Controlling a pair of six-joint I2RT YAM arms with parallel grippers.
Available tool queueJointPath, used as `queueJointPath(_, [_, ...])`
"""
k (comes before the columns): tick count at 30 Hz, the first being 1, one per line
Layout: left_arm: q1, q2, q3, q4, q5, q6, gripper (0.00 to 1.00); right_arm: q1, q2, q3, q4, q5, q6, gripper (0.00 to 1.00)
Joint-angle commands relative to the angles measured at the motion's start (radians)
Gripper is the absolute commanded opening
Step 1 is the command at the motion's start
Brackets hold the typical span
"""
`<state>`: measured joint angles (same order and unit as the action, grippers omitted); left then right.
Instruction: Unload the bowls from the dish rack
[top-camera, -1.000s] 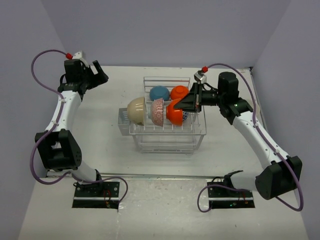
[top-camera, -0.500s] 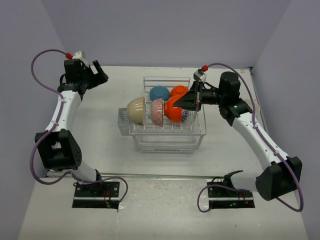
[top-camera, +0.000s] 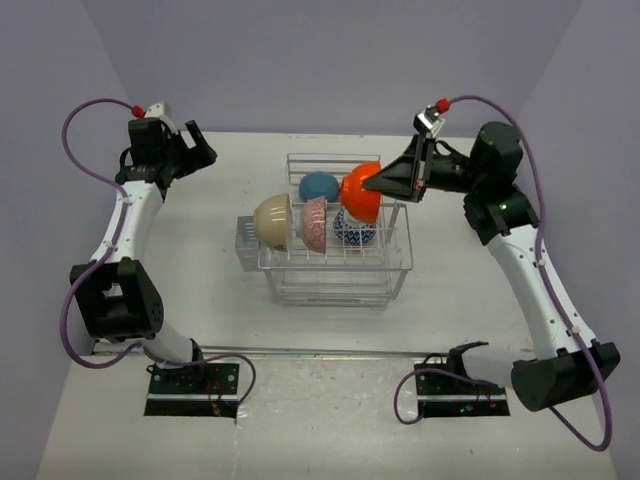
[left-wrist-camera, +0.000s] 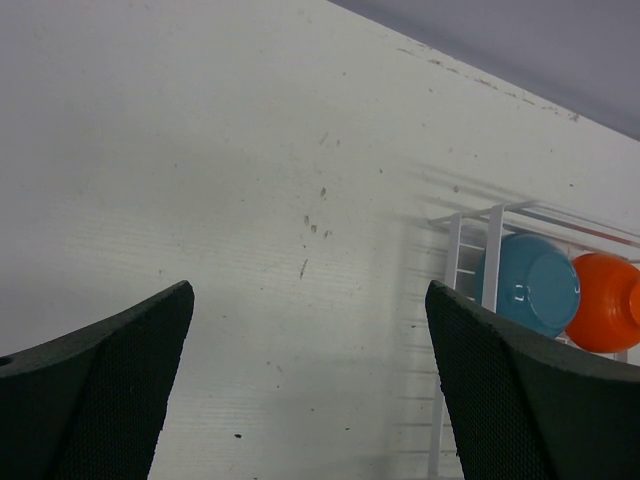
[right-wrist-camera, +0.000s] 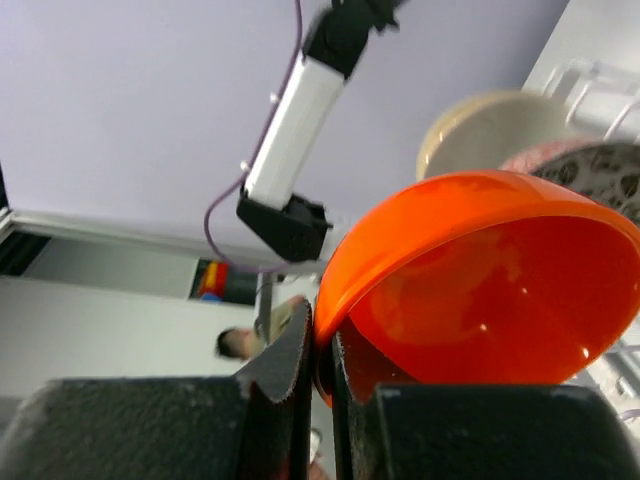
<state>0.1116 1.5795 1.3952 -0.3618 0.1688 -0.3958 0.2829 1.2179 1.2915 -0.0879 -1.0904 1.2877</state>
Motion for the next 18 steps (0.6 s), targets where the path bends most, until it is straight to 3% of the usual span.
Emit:
queueJointPath(1, [0.002, 0.019, 0.028, 0.020, 0.003, 0.022, 0.97, -0.111, 0.029, 0.210, -0.189, 0.009, -0.174, 0.00])
queueJointPath(6, [0.002, 0.071, 0.083, 0.049, 0.018, -0.017, 0.97, -0.266, 0.179, 0.403, -0.332, 0.067, -0.310, 0.00])
queueJointPath(9, [0.003, 0.114, 0.123, 0.064, 0.020, -0.038, 0.97, -0.342, 0.314, 0.554, -0.511, 0.159, -0.424, 0.00])
queueJointPath(12, [0.003, 0.157, 0.142, 0.076, 0.021, -0.054, 0.97, -0.414, 0.439, 0.647, -0.634, 0.322, -0.540, 0.00])
queueJointPath(15, [0.003, 0.183, 0.145, 0.096, 0.026, -0.055, 0.97, -0.448, 0.546, 0.739, -0.746, 0.582, -0.638, 0.00])
queueJointPath(16, [0.003, 0.191, 0.148, 0.103, 0.026, -0.052, 0.97, -0.452, 0.608, 0.770, -0.819, 0.748, -0.662, 0.00])
queueJointPath(18, [0.003, 0.217, 0.153, 0.101, 0.024, -0.041, 0.97, -0.459, 0.669, 0.850, -0.875, 0.857, -0.706, 0.00])
